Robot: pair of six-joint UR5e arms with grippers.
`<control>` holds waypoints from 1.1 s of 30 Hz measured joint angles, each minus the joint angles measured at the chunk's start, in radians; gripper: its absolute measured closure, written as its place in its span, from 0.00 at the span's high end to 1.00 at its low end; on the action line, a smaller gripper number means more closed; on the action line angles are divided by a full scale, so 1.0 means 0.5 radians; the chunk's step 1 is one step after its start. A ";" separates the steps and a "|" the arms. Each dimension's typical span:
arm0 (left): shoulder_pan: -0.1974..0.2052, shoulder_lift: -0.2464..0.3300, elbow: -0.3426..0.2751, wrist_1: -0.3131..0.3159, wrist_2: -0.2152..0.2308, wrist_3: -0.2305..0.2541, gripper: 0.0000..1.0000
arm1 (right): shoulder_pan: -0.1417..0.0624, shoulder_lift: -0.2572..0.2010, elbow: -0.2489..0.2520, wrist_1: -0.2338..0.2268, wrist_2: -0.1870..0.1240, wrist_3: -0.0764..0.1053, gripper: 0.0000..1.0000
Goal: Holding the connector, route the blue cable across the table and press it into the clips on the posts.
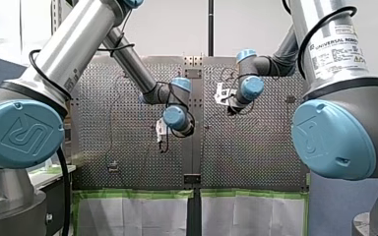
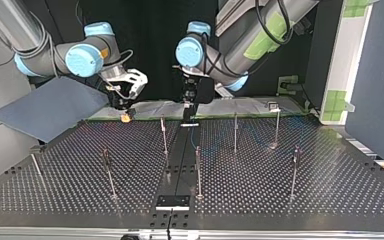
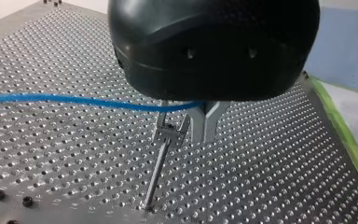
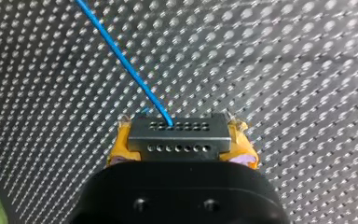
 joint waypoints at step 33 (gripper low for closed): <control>0.065 -0.221 0.317 0.038 0.247 -0.072 0.00 | -0.154 0.230 0.054 -0.205 -0.172 0.058 0.00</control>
